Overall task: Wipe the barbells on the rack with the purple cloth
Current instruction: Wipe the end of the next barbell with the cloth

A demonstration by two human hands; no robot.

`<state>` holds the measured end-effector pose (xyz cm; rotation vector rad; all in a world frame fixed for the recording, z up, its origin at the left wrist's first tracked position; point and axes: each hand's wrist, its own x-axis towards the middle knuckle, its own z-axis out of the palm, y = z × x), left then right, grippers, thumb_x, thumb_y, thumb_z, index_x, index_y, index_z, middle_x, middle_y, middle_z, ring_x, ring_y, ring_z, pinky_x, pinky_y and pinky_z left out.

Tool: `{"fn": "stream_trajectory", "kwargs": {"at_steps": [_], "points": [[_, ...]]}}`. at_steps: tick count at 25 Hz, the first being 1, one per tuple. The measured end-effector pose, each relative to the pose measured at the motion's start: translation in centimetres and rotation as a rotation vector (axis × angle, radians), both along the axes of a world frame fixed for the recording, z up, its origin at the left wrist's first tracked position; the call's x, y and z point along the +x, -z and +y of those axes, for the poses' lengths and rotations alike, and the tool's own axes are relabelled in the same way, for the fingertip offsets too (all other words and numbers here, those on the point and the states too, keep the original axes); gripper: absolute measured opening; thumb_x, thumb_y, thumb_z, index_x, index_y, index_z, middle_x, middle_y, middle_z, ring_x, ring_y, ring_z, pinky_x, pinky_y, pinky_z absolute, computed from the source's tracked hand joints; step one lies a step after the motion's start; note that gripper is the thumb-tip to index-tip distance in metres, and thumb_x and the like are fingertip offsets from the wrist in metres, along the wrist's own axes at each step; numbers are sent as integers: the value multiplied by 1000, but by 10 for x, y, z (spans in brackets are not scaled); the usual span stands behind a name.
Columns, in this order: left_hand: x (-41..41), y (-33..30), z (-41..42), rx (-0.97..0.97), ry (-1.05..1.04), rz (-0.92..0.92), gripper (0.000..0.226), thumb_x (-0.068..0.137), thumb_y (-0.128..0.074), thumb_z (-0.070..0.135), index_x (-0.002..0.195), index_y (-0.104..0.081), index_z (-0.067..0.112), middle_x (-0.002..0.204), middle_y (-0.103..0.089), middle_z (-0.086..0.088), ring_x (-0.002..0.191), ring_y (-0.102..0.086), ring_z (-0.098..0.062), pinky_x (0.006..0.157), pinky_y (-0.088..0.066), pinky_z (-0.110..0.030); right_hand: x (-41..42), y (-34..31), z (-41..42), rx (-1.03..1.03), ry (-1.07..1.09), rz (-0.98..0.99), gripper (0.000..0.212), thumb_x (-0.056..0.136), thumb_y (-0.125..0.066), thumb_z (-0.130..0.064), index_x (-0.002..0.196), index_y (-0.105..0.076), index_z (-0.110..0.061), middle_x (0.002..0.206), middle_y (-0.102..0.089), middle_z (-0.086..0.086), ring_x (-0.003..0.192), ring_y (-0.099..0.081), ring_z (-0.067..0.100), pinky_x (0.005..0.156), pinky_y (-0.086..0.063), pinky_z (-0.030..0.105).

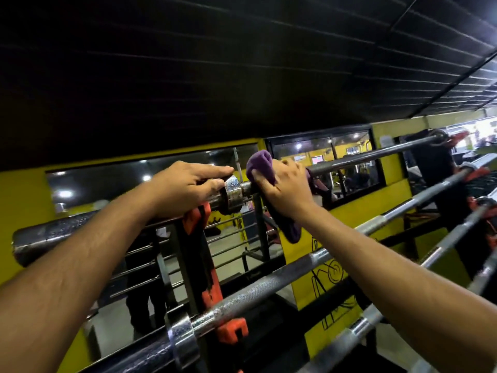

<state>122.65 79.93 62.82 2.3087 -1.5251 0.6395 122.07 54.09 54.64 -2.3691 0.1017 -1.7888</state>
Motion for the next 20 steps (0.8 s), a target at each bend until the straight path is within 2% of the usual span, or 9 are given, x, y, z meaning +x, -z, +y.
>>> {"fn": "stream_trajectory", "kwargs": {"at_steps": [2, 5, 8, 10, 12, 14, 17, 18, 20], "points": [[-3, 0, 0, -3, -24, 5, 37, 100, -50, 43, 136, -51, 53, 145, -50, 22, 114, -62, -7, 103, -47, -33, -4, 4, -15, -79, -32, -38, 52, 96, -29, -60, 85, -57, -18, 81, -53, -1, 81, -44, 16, 79, -34, 36], [-5, 2, 2, 41, -39, -36, 44, 100, -50, 43, 144, -45, 47, 150, -43, 20, 132, -47, -5, 108, -38, -30, -14, -8, -69, 75, -3, -23, 62, 89, -31, -63, 82, -63, -11, 78, -62, 9, 75, -58, 26, 75, -50, 42], [-5, 4, 1, 33, -24, -78, 45, 101, -52, 40, 145, -46, 44, 149, -44, 23, 138, -38, -1, 107, -32, -25, -26, -23, -96, 185, 70, 147, 73, 81, -27, -71, 85, -68, -11, 78, -65, 10, 76, -64, 29, 75, -54, 42], [-2, 2, 1, 14, -20, -85, 43, 101, -52, 39, 143, -48, 44, 148, -46, 21, 137, -40, -2, 110, -35, -30, -30, -38, -80, 177, 100, 326, 67, 83, -28, -73, 85, -64, -17, 84, -66, 7, 81, -63, 26, 81, -53, 42], [-3, 2, 0, 5, -14, -77, 42, 101, -52, 37, 142, -49, 43, 147, -48, 21, 136, -41, -2, 109, -36, -30, -29, -50, -44, 149, 37, 442, 56, 88, -35, -70, 88, -60, -20, 89, -64, 4, 84, -62, 25, 83, -52, 41], [-5, 3, -1, 3, -11, -99, 43, 101, -53, 35, 142, -49, 41, 146, -49, 20, 135, -42, -3, 109, -37, -30, -18, -45, -10, 9, 15, 397, 53, 89, -36, -69, 89, -57, -20, 88, -61, 3, 80, -60, 24, 79, -49, 39], [-8, 6, 0, 7, -37, -138, 45, 101, -53, 33, 145, -47, 40, 149, -47, 17, 138, -41, -6, 114, -36, -37, -17, -24, -9, -120, -95, 174, 46, 94, -35, -64, 81, -55, -25, 75, -60, -5, 68, -58, 19, 68, -45, 34], [-8, 7, 1, 6, -45, -139, 45, 102, -52, 32, 146, -46, 39, 150, -46, 16, 139, -40, -7, 115, -35, -39, -19, -21, -31, -74, -100, 148, 48, 95, -35, -63, 79, -57, -24, 72, -60, -5, 65, -59, 18, 67, -47, 34], [-8, 6, 2, 9, -47, -135, 45, 103, -51, 29, 146, -45, 39, 151, -45, 15, 141, -38, -8, 116, -34, -41, -24, -19, -76, 97, 2, 128, 61, 89, -29, -68, 81, -64, -18, 72, -63, 2, 69, -62, 22, 74, -51, 40]]}}
